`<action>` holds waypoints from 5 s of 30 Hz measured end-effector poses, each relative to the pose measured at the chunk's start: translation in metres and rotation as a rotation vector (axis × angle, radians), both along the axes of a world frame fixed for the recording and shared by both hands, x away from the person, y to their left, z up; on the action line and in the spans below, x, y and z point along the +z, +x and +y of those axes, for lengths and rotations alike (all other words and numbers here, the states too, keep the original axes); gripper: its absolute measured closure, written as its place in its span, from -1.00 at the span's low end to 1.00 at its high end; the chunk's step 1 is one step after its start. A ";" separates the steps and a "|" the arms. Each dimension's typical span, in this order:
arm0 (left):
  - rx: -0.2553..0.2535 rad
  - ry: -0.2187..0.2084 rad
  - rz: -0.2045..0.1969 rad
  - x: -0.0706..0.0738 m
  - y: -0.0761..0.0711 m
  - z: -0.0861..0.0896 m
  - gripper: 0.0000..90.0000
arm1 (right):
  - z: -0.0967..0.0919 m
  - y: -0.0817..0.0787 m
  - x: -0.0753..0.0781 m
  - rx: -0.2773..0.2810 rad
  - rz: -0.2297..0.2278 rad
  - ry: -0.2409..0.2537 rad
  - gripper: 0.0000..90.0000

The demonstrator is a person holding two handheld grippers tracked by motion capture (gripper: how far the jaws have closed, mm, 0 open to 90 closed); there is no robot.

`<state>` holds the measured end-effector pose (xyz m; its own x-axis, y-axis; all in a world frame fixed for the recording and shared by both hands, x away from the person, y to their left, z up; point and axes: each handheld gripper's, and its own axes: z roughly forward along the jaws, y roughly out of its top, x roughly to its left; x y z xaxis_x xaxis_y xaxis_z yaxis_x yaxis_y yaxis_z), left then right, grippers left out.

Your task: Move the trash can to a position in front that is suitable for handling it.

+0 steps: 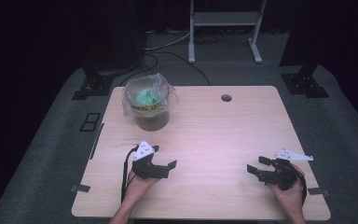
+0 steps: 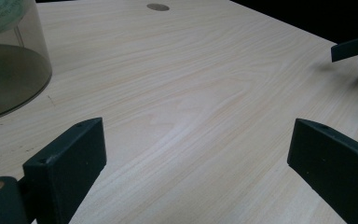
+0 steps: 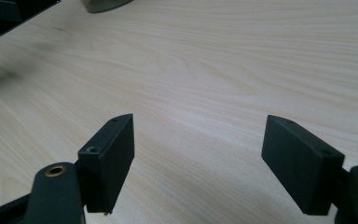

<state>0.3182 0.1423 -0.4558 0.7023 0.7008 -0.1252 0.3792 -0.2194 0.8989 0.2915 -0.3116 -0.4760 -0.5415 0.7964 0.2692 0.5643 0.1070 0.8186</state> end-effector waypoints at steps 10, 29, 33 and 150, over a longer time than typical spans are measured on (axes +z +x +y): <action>0.009 -0.007 0.004 0.004 -0.001 0.003 -0.91 | 0.000 -0.002 0.001 -0.001 -0.006 0.010 -0.45; 0.108 -0.006 0.011 0.035 0.030 0.029 -0.90 | -0.002 -0.001 0.004 -0.023 -0.011 0.013 -0.47; 0.142 -0.014 0.011 0.046 0.042 0.038 -0.90 | -0.002 -0.001 0.004 -0.023 -0.012 0.017 -0.47; 0.278 -0.247 0.123 0.070 -0.002 0.012 -0.77 | 0.002 0.002 0.001 0.009 0.007 0.029 -0.46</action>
